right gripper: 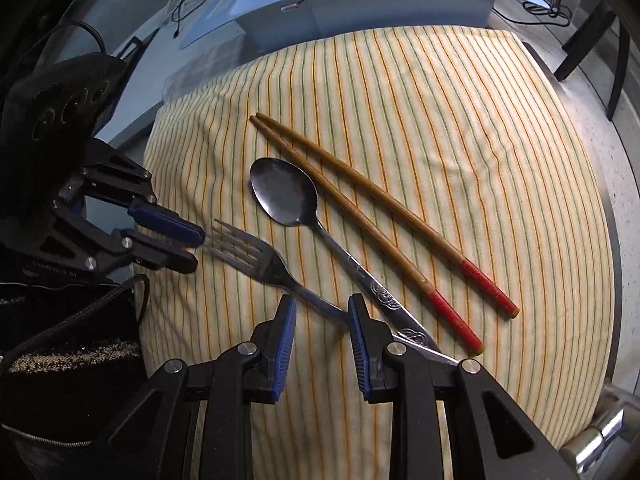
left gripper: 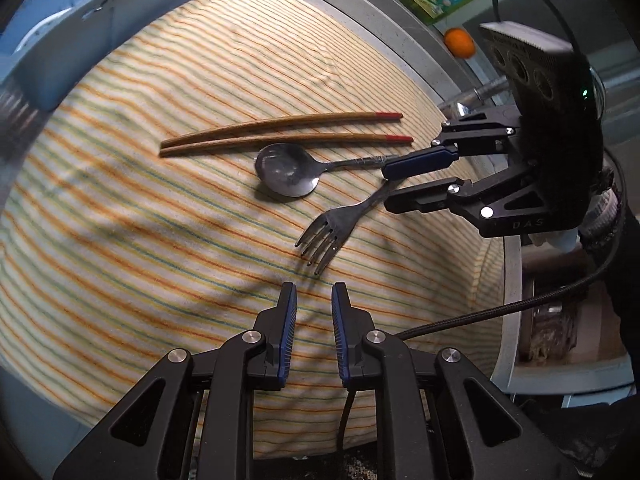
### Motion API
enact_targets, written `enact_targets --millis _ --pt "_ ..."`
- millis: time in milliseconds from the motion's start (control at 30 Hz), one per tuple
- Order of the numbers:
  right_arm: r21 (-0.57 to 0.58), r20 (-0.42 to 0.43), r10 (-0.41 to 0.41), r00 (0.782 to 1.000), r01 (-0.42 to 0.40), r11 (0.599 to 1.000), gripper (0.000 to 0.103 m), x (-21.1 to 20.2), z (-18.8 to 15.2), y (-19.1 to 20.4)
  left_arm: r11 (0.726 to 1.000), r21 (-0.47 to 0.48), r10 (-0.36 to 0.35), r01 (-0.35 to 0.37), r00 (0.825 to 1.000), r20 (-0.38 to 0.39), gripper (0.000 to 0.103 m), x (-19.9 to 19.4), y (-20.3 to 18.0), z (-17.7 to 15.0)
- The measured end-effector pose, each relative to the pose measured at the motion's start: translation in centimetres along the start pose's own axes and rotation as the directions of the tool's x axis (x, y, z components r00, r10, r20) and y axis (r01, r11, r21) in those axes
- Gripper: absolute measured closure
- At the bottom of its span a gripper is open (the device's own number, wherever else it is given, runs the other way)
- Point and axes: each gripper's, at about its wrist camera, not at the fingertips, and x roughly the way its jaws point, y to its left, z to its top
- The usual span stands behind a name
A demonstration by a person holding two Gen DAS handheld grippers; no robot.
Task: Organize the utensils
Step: 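Move both grippers back over the towel toward the metal fork and spoon, then grasp the metal fork handle with the right gripper and lift it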
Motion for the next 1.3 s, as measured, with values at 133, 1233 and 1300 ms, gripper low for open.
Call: enact_targets --millis 133,1233,1300 --pt "-0.078 -0.030 -0.006 1.000 0.003 0.997 0.078 -0.4 -0.2 -0.2 0.996 -0.088 0.001 0.003 0.999 0.043 0.088 -0.7 0.7 -0.9" --pt "-0.248 -0.027 -0.037 0.999 0.029 0.968 0.073 0.0 -3.9 0.0 0.949 -0.314 0.030 0.021 0.987 0.158 0.084 0.7 0.6 0.2" --pt "-0.257 -0.028 -0.043 0.999 0.035 0.966 0.073 0.1 -4.5 0.4 0.948 -0.319 0.034 0.017 0.988 0.153 0.084 0.8 0.6 0.6"
